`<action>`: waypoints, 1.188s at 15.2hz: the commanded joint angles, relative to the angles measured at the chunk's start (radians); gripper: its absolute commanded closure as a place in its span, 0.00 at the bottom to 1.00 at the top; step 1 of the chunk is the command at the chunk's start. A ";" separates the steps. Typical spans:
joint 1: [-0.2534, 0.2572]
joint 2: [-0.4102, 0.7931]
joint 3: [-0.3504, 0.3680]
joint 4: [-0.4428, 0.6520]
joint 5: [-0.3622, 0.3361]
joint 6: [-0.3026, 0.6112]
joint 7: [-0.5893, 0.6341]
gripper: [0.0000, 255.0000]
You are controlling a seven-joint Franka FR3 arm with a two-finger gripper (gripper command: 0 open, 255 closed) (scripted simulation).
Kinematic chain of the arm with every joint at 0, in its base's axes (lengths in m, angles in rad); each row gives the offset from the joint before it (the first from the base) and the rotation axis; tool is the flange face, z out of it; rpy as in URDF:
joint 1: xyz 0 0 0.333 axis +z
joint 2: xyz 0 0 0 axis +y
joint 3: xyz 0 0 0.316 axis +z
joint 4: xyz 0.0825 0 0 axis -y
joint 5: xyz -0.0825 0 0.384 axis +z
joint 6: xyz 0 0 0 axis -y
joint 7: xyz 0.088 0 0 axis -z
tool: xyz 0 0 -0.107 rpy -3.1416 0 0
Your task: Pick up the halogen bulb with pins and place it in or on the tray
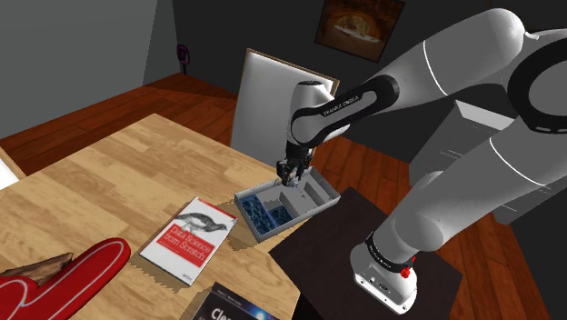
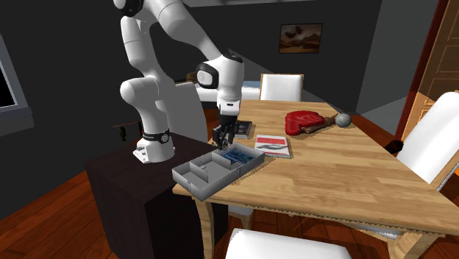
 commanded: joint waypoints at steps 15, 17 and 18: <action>-0.002 0.103 -0.005 -0.063 0.012 0.165 -0.031 1.00; -0.002 0.103 -0.005 -0.063 0.012 0.165 -0.031 1.00; -0.002 0.103 -0.005 -0.063 0.012 0.165 -0.031 0.00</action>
